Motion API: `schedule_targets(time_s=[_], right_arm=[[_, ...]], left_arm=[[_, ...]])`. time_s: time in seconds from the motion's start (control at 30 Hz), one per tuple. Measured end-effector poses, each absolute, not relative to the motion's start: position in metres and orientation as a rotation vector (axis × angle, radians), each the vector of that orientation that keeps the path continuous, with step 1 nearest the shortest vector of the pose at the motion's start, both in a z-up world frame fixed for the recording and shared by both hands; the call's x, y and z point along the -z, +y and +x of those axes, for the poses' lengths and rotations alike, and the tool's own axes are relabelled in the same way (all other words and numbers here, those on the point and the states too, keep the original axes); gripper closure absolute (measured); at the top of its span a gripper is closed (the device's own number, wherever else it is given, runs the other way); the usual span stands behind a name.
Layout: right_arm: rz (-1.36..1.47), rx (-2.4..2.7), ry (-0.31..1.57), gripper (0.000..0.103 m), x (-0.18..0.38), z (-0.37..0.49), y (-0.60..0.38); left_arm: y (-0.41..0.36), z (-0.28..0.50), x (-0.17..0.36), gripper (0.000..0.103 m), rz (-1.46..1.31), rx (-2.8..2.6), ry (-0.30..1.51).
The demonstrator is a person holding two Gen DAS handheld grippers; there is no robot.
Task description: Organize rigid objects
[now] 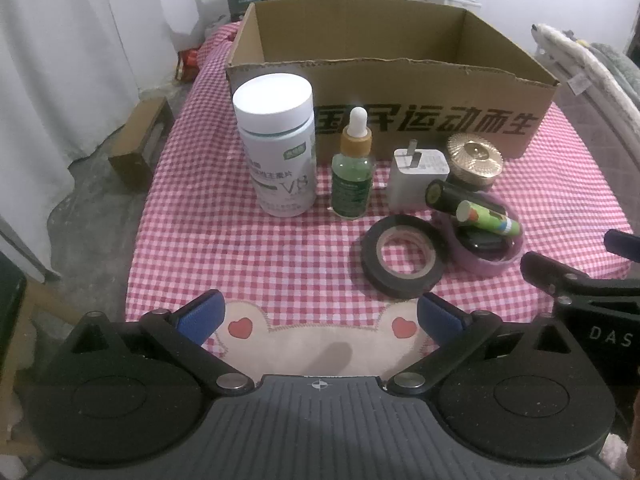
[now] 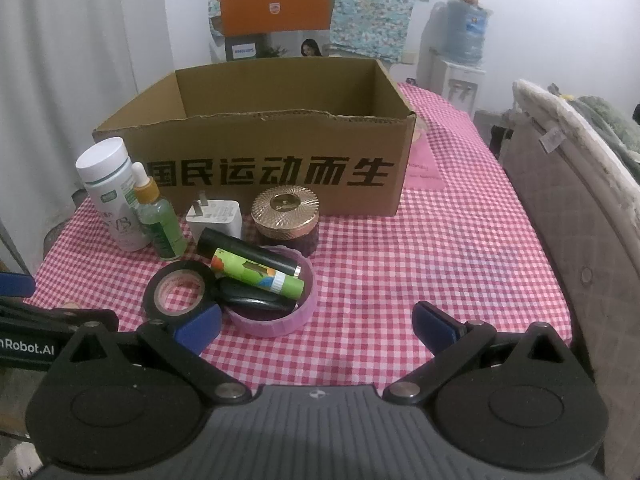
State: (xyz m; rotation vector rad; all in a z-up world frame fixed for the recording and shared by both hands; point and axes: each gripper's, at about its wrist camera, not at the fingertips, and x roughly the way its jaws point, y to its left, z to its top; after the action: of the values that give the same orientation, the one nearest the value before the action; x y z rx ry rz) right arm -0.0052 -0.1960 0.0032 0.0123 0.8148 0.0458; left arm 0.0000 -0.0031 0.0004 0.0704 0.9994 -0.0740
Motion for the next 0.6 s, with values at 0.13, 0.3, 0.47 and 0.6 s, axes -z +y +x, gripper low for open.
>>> schedule_targets(time_s=[0.13, 0.3, 0.47, 0.6], right_arm=[[0.011, -0.044, 0.818, 0.0, -0.003, -0.0053, -0.1955], [0.012, -0.047, 0.822, 0.0, -0.0019, -0.0042, -0.1954], [0.011, -0.047, 0.827, 0.0, -0.0009, -0.0032, -0.1936], [0.011, -0.048, 0.828, 0.0, -0.0009, -0.0031, -0.1938]], left_arm=[[-0.0009, 0.0002, 0.0004, 0.0, 0.062, 0.07, 1.0], [0.0017, 0.0009, 0.0012, 0.0, 0.061, 0.062, 1.005], [0.0021, 0.0009, 0.0017, 0.0, 0.064, 0.056, 1.006], [0.002, 0.0015, 0.0023, 0.0, 0.068, 0.053, 1.008]])
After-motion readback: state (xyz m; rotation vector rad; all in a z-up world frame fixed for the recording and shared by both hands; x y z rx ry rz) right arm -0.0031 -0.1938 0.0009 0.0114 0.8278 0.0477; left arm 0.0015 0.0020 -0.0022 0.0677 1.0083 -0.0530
